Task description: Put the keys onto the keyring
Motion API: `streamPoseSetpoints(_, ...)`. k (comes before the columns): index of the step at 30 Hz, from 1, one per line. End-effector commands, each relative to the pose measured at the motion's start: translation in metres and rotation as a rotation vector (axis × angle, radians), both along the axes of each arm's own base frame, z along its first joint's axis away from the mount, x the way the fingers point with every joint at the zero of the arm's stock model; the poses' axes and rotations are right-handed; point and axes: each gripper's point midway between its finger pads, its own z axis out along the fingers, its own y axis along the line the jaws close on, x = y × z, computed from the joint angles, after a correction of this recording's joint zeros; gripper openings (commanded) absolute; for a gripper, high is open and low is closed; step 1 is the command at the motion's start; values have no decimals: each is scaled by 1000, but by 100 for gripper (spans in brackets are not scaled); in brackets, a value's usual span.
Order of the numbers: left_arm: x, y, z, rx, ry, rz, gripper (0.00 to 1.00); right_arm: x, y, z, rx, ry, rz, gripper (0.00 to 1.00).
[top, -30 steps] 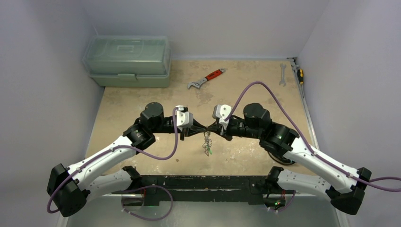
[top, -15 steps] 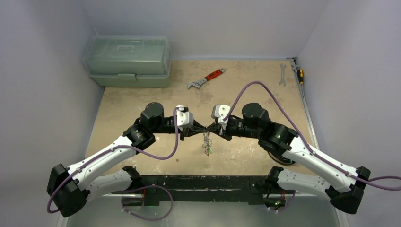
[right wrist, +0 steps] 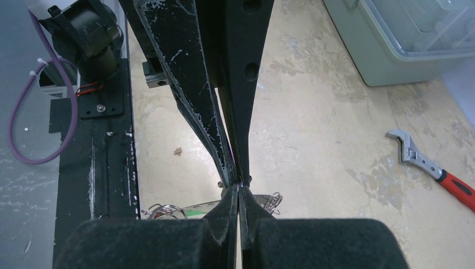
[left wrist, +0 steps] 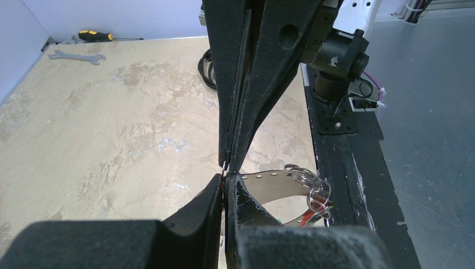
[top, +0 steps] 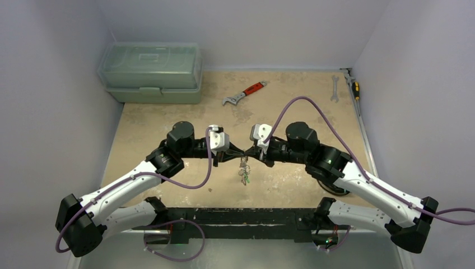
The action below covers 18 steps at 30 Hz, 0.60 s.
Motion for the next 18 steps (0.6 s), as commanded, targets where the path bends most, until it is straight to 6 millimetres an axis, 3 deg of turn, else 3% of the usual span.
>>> streamPoseSetpoints(1,-1,-3,55,-123,-125,-10,0,-7,5,8,21,-2,50,0)
streamPoseSetpoints(6,-1,-1,60,-137,-131,-2,1,-7,3,28,102,-67,44,0)
streamPoseSetpoints(11,-3,0,63,-145,-143,-1,46,-10,0,42,164,-103,40,0)
streamPoseSetpoints(13,-2,3,65,-144,-155,11,54,-11,-2,47,186,-116,36,0)
streamPoseSetpoints(15,-2,6,66,-140,-175,21,56,-11,-3,50,199,-123,30,0)
streamPoseSetpoints(18,-2,8,67,-138,-195,24,50,-12,-5,57,223,-134,28,0)
